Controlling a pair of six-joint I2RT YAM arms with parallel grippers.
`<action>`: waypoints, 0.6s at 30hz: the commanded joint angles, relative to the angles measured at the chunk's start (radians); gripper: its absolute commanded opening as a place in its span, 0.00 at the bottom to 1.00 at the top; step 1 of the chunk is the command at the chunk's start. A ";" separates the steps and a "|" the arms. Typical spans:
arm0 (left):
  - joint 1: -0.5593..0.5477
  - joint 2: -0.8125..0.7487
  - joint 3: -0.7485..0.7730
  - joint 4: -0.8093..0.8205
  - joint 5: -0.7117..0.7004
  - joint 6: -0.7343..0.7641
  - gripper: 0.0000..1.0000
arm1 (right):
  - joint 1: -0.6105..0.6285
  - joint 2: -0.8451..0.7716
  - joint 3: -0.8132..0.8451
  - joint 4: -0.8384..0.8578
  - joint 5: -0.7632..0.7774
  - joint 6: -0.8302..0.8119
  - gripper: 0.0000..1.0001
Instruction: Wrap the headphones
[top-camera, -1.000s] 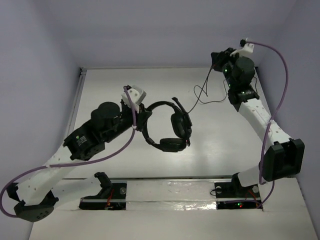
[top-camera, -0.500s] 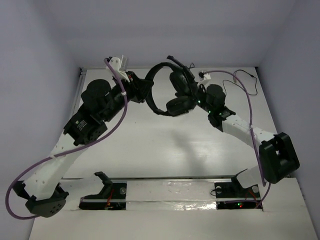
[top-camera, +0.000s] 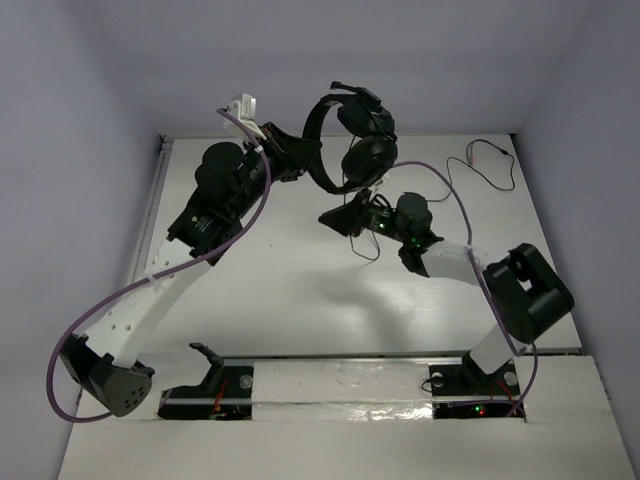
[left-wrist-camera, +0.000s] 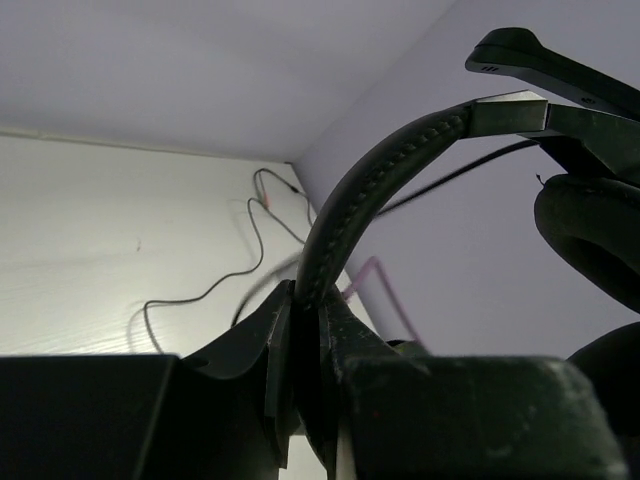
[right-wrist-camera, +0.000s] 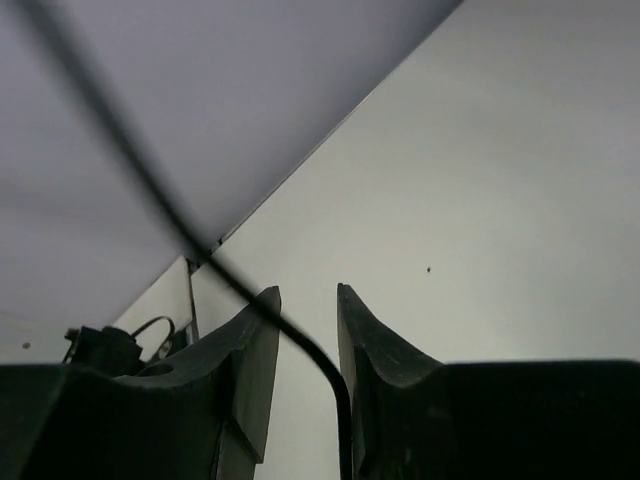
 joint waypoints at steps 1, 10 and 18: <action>0.008 -0.053 0.062 0.149 -0.016 -0.061 0.00 | 0.031 0.096 0.021 0.261 -0.168 0.087 0.36; 0.008 -0.038 0.128 0.080 -0.390 0.095 0.00 | 0.219 0.100 -0.018 0.204 -0.137 0.077 0.41; 0.008 0.010 0.113 0.091 -0.637 0.233 0.00 | 0.382 -0.020 -0.106 0.084 -0.041 0.042 0.27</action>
